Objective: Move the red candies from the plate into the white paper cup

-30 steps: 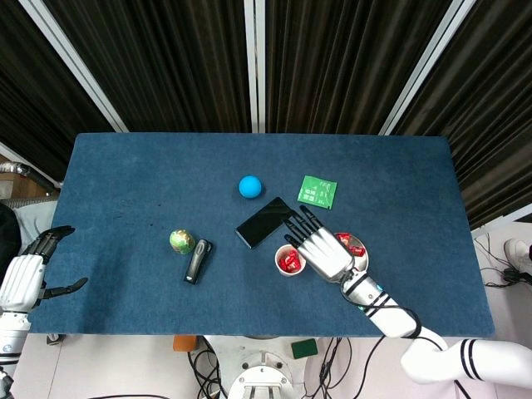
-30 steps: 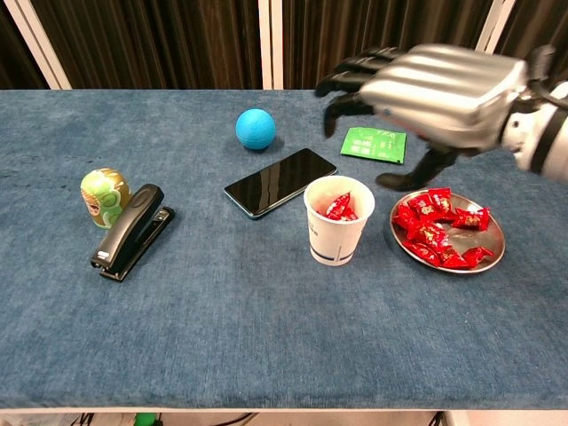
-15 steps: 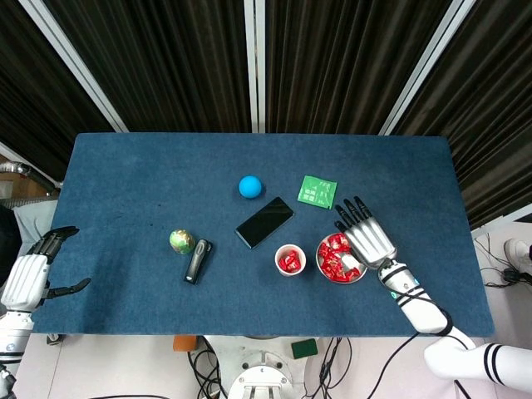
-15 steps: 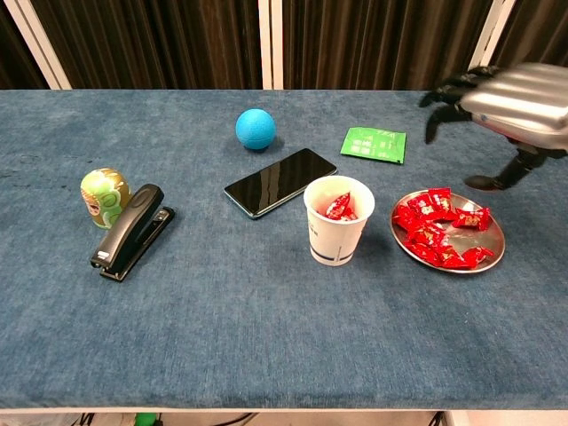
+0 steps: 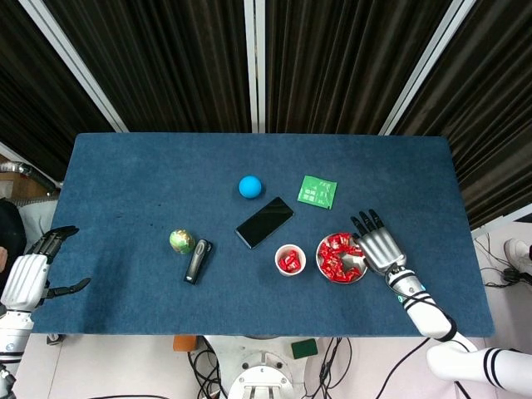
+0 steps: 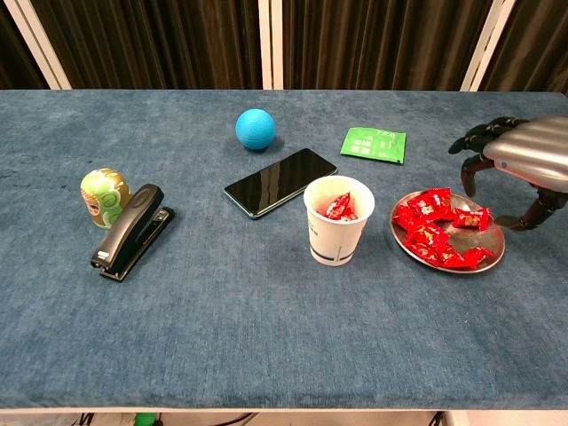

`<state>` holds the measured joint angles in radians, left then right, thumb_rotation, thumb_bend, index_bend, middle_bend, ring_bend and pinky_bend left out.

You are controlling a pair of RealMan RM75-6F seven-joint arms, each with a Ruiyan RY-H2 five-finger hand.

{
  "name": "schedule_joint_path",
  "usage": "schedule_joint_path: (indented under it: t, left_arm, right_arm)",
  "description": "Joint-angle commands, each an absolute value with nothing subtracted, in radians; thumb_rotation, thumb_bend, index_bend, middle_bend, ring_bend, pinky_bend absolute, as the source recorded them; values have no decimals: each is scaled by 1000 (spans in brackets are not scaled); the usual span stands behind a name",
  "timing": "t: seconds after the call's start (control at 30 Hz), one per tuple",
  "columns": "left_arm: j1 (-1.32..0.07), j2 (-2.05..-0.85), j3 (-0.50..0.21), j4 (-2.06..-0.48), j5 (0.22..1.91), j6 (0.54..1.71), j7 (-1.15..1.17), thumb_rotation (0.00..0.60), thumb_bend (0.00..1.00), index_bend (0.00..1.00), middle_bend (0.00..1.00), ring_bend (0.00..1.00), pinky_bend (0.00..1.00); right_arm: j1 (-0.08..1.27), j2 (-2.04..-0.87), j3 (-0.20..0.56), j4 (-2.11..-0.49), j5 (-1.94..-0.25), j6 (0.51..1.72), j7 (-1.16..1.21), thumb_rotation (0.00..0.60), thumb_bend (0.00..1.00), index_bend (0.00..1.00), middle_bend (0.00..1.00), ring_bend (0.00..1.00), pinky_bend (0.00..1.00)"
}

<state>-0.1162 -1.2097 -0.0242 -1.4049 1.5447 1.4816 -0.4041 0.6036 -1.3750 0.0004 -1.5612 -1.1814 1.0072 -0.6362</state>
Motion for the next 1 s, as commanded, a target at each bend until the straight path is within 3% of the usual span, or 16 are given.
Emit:
schedule_joint_path:
  t: [0.03, 1.0]
  left_arm:
    - [-116, -1209, -25, -1406, 1545, 1484, -404, 600, 62, 180, 155, 125, 249]
    - [-118, -1211, -23, -1393, 1548, 1480, -439, 600, 96, 186, 155, 125, 249]
  right_arm:
    - [602, -1384, -1, -1550, -1178, 1001, -635, 600, 290, 427, 54, 0, 0]
    - [633, -1447, 9, -1511, -1112, 967, -706, 600, 299, 509, 53, 0, 0]
